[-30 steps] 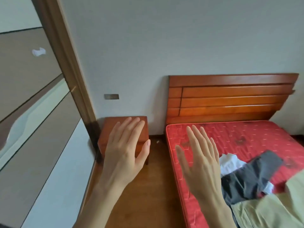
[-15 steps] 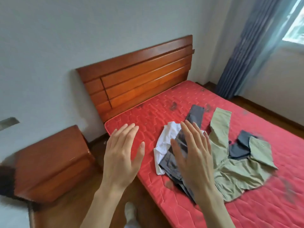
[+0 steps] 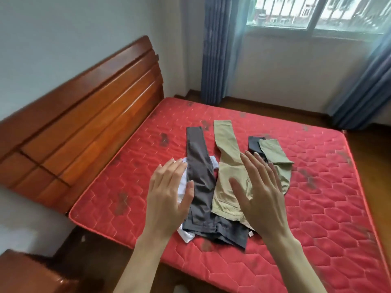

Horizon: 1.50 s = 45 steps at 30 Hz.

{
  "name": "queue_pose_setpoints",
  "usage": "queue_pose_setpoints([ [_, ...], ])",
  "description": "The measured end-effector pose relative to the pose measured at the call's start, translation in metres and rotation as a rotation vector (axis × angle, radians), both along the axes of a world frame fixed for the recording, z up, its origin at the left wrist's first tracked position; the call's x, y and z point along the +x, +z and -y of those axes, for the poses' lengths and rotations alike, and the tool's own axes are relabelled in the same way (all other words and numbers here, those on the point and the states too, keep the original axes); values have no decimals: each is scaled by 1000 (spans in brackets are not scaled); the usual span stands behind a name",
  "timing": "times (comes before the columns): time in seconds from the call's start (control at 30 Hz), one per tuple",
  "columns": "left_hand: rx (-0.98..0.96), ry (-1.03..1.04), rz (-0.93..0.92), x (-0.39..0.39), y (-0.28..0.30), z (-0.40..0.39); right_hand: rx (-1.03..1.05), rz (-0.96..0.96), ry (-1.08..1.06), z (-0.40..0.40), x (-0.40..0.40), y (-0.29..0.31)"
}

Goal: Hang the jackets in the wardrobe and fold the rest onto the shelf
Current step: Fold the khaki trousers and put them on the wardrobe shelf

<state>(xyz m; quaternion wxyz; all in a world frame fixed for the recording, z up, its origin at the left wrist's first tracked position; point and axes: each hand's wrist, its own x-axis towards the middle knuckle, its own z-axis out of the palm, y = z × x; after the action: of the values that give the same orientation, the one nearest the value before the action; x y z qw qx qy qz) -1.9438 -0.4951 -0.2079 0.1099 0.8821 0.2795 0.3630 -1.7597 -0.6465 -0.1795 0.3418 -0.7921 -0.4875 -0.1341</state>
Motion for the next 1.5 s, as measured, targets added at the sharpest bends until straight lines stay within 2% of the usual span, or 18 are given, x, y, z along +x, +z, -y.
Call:
queue_pose_setpoints([
  [0.17, 20, -166, -46, 39, -16, -37, -19, -74, -118, 6, 21, -18],
  [0.33, -39, -293, -77, 84, -46, -41, -76, -147, -235, 23, 45, -48],
  [0.57, -164, -345, -168, 148, -101, -41, -188, -196, -287, 47, 93, -113],
  [0.7, -236, -354, -237, 179, -144, -42, -255, -324, -235, 53, 126, -164],
  [0.87, -306, -341, -308, 208, -221, -52, -362, -444, -241, 55, 152, -244],
  [1.17, -454, -320, -488, 245, -413, -66, -651, -421, -286, 56, 183, -414],
  [1.33, -452, -428, -633, 251, -508, -65, -768, -419, -313, 56, 198, -508],
  [1.5, -403, -539, -781, 255, -570, -64, -885, -375, -333, 58, 202, -580],
])
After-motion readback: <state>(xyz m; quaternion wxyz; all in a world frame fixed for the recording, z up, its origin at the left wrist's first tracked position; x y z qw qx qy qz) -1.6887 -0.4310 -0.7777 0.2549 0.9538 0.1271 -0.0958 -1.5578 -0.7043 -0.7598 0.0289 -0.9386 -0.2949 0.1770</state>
